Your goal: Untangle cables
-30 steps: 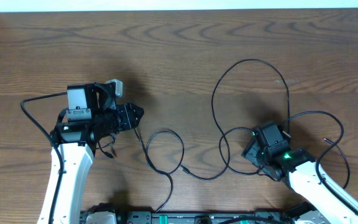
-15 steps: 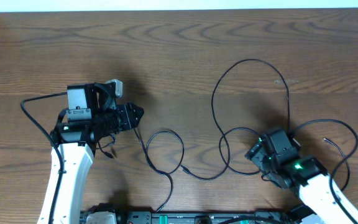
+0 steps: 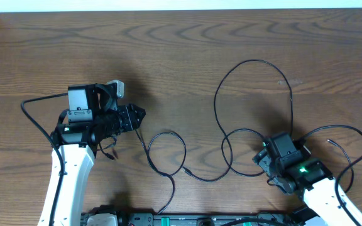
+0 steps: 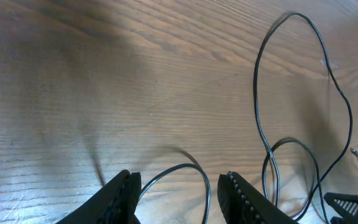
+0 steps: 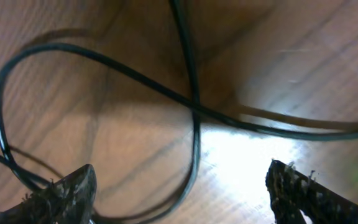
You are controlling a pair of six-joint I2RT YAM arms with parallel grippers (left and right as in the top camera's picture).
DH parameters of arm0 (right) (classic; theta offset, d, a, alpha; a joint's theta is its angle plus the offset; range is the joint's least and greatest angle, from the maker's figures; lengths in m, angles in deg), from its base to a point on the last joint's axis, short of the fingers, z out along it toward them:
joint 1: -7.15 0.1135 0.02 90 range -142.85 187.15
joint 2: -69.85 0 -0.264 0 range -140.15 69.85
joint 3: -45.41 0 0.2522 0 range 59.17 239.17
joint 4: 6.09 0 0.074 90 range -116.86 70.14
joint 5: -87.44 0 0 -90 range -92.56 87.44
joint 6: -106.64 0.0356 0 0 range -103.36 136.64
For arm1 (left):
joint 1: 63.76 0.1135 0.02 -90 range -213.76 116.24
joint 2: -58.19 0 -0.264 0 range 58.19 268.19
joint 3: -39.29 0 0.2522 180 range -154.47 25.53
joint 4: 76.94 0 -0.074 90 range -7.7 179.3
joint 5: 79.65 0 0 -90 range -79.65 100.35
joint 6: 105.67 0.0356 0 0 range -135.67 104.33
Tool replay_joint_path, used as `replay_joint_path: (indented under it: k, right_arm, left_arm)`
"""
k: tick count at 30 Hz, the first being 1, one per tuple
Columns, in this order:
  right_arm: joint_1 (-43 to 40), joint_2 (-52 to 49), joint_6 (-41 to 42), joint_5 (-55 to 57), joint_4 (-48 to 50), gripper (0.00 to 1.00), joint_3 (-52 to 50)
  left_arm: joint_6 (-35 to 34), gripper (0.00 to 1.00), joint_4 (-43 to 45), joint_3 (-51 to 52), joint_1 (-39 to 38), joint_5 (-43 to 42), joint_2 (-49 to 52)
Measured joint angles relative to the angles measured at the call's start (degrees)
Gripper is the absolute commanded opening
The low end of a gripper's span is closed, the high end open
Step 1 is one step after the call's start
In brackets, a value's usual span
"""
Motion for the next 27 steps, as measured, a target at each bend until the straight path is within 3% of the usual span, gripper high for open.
replay_joint_path:
  k: [5,9,13,15,22,27]
  right_arm:
    - [0.0,-2.0,1.9,0.9,7.5,0.83,-3.1]
    - [0.0,-3.6,3.7,1.3,11.2,0.74,-5.4]
    - [0.0,-4.4,4.9,2.2,12.3,0.55,-5.7]
    - [0.0,-5.0,4.8,2.6,12.3,0.32,-5.8]
    - [0.0,-6.9,5.4,4.3,12.7,0.01,-5.9]
    - [0.0,-7.9,5.4,6.1,14.1,0.01,-5.9]
  left_arm:
    - [0.0,0.46,0.0,0.0,0.0,0.0,0.0]
    - [0.0,0.46,0.0,0.0,0.0,0.0,0.0]
    - [0.0,0.46,0.0,0.0,0.0,0.0,0.0]
    - [0.0,0.46,0.0,0.0,0.0,0.0,0.0]
    - [0.0,0.46,0.0,0.0,0.0,0.0,0.0]
    - [0.0,0.46,0.0,0.0,0.0,0.0,0.0]
